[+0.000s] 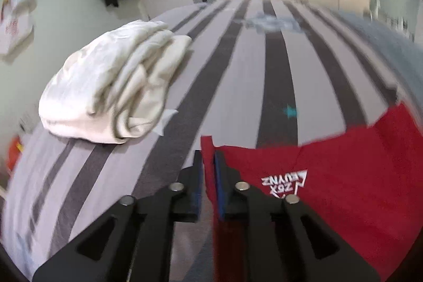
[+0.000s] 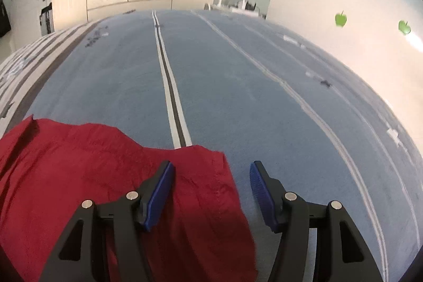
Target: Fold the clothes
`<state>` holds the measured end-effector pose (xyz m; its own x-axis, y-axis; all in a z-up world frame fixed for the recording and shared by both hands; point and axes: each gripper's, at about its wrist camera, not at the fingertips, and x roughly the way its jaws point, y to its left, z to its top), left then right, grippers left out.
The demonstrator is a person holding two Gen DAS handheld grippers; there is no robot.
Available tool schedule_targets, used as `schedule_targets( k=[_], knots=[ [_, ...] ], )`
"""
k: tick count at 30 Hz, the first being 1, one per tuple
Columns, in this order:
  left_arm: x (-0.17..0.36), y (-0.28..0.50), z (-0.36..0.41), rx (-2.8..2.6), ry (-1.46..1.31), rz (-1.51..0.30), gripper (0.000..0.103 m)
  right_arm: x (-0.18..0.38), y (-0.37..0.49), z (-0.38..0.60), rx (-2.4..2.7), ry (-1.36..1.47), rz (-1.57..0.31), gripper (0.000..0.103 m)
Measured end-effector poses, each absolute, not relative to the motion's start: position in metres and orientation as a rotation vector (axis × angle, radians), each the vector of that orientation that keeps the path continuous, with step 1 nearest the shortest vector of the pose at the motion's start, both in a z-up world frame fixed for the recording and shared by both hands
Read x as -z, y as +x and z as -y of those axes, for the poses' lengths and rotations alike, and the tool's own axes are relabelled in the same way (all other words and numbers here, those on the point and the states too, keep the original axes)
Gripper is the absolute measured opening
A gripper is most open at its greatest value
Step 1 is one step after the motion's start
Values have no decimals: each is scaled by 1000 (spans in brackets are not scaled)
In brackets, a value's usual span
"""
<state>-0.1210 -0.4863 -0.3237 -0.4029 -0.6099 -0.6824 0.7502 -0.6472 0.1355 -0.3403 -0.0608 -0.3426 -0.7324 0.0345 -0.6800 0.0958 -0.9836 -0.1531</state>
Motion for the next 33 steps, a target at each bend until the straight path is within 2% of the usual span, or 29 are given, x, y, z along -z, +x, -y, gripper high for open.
schedule_targets(
  k=[1, 3, 5, 6, 7, 10, 12, 16, 18, 20, 22, 23, 27, 33],
  knots=[
    [314, -115, 486, 2095, 866, -257, 45, 338, -336, 61, 2864, 1096, -258, 55],
    [294, -104, 477, 2141, 750, -256, 49, 326, -319, 65, 2808, 995, -242, 55],
    [281, -109, 457, 2214, 721, -185, 43, 315, -298, 74, 2738, 891, -241, 55],
    [276, -114, 446, 2253, 727, -143, 28, 312, -289, 80, 2706, 867, -245, 55],
    [273, -122, 429, 2299, 754, -110, 21, 310, -281, 88, 2676, 857, -247, 50],
    [267, -137, 389, 2421, 774, -119, 20, 311, -266, 117, 2571, 881, -227, 37],
    [276, -156, 366, 2499, 841, -162, 20, 314, -261, 139, 2516, 887, -235, 34],
    [312, -196, 343, 2553, 1016, -238, 20, 333, -266, 176, 2457, 960, -300, 34],
    [338, -211, 347, 2471, 1093, -201, 20, 346, -275, 188, 2454, 1025, -345, 34],
    [355, -214, 362, 2414, 1141, -244, 18, 348, -288, 185, 2481, 1048, -336, 33],
    [353, -214, 380, 2344, 1096, -243, 13, 350, -299, 181, 2534, 1068, -340, 32],
    [352, -213, 390, 2272, 1078, -204, 12, 351, -305, 176, 2557, 1088, -339, 33],
    [348, -202, 432, 2171, 1063, -262, 12, 352, -324, 159, 2607, 1116, -316, 35],
    [319, -184, 420, 2339, 932, -238, 13, 332, -314, 143, 2639, 1008, -254, 35]
  ],
)
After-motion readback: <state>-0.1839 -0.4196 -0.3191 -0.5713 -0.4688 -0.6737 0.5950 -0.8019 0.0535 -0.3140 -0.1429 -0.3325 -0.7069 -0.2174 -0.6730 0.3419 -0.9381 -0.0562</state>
